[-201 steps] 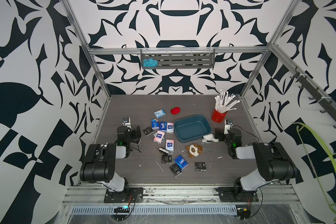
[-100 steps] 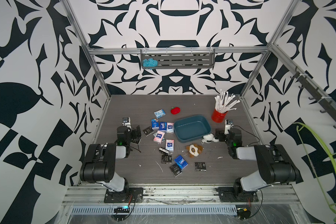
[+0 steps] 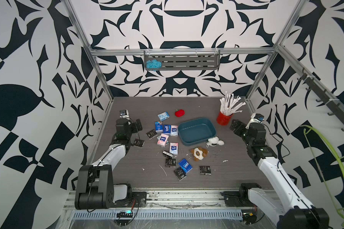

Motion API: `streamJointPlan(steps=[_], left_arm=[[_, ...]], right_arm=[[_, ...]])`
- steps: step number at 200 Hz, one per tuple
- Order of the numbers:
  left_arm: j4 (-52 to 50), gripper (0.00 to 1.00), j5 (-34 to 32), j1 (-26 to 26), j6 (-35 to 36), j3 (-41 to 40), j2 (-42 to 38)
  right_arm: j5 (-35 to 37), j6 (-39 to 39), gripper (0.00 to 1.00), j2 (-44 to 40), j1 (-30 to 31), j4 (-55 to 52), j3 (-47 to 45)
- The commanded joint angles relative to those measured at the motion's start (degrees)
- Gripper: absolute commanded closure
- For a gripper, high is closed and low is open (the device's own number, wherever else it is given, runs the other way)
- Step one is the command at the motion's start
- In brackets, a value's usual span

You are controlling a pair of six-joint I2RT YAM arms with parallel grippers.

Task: Put the pocket tissues into the storage box
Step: Pick up the pocket tissues from the center of the board.

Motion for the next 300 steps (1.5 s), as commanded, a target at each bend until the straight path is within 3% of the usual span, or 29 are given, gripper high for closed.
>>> streamJointPlan(steps=[1,20,35,87,122,151,199,252,300], left_arm=[[-22.52,0.0,2.24,-0.43,-9.59,6.51,-0.74],[-33.02,0.0,5.38,-1.7,-14.58,11.69,0.23],[-39.26,0.0,7.24,-3.41,-18.18,14.36,0.67],[-50.0,0.0,5.03,-16.47,-29.65,17.99,-2.78],[-56.5,0.0,7.13,-21.0,-37.42,17.9,-2.59],[-57.1,0.0,9.02,-22.36,-43.63,12.69,-7.62],[-58.89,0.0,7.73,-22.44,-44.32,7.03,-18.18],[-62.42,0.0,9.44,-22.45,-43.42,6.89,-17.19],[-62.16,0.0,10.24,-22.45,-47.4,3.24,-23.33]], right_arm=[[-6.03,5.74,0.17,-0.41,0.13,-16.58,6.32],[-10.61,5.16,0.25,1.47,1.02,-24.06,10.38],[-10.15,4.19,0.26,3.2,4.54,-29.36,13.15],[-3.12,6.89,0.26,8.6,28.58,-36.76,17.01],[0.45,9.72,0.26,13.18,44.13,-38.21,17.9],[0.05,9.37,0.26,16.76,52.45,-36.77,18.66],[-2.02,1.37,0.29,27.07,59.06,-36.0,22.56],[-2.22,-7.86,0.29,39.97,61.79,-36.07,30.28],[-1.42,-11.12,0.23,43.36,61.96,-35.35,29.29]])
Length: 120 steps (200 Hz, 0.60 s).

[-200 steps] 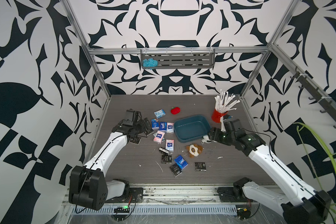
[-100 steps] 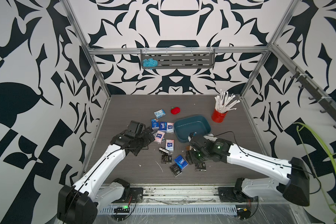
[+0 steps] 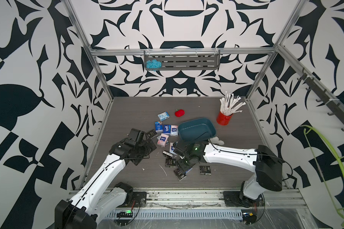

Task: Put the pocket tissues into the storage box
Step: Pick up the pocket tissues from the center of the board.

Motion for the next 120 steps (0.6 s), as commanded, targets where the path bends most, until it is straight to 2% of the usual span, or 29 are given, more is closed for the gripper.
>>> streamJointPlan(steps=[1,60,120], left_arm=[[-1.99,0.0,0.82,-0.09,-2.18,-1.64,-3.5],[-7.32,0.0,-0.63,-0.09,-3.78,-2.98,-9.77],[-9.17,0.0,-0.27,-0.09,-4.22,-2.83,-11.06]], right_arm=[[1.07,-3.32,0.23,-0.21,0.21,-0.12,0.24],[1.82,-4.26,0.23,2.72,0.14,3.96,-2.07],[2.94,-5.21,0.29,6.84,0.15,5.04,-1.44]])
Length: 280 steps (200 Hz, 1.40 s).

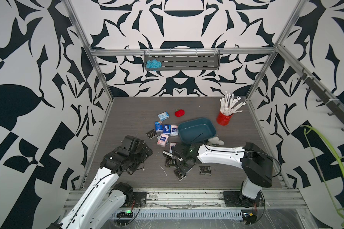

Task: Put the pocket tissues into the storage box
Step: Pick up the pocket tissues from the center of the board.

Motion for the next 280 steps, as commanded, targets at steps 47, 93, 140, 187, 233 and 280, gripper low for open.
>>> streamJointPlan(steps=[47,93,140,187,233,280], left_arm=[[-2.35,0.0,0.19,-0.09,-0.08,0.23,0.63],[-2.05,0.0,0.31,-0.09,0.45,1.07,1.16],[-2.1,0.0,0.79,-0.09,0.47,1.38,0.69],[-2.26,0.0,0.71,-0.09,-0.25,1.51,-0.81],[-2.1,0.0,1.0,-0.09,-0.51,2.12,0.02],[0.63,0.0,2.22,-0.09,0.68,2.25,3.58]], right_arm=[[3.74,-0.25,0.33,1.12,0.15,0.83,0.09],[4.73,0.71,0.44,0.38,-1.07,2.06,-1.03],[4.75,0.72,0.37,2.23,-1.18,2.15,-0.3],[5.98,1.37,0.53,1.29,-1.17,2.14,-1.05],[7.51,3.04,0.54,-4.36,-1.19,-1.16,-0.14],[11.32,5.71,0.54,-9.22,-1.47,-7.09,2.52]])
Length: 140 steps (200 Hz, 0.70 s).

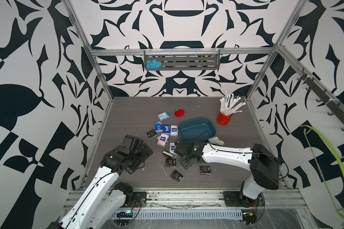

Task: Put the pocket tissues into the storage box
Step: Pick up the pocket tissues from the center of the board, then place the pocket tissues in the storage box.

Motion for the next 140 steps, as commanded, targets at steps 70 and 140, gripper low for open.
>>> streamJointPlan(steps=[70,140], left_arm=[[9.48,0.0,0.14,-0.09,10.11,6.03,15.88],[14.94,0.0,3.06,0.59,22.16,24.48,39.1]], right_arm=[[-2.77,7.16,0.54,-7.92,-8.95,-7.73,6.46],[-8.28,3.88,0.54,-1.33,-21.7,-8.4,16.6]])
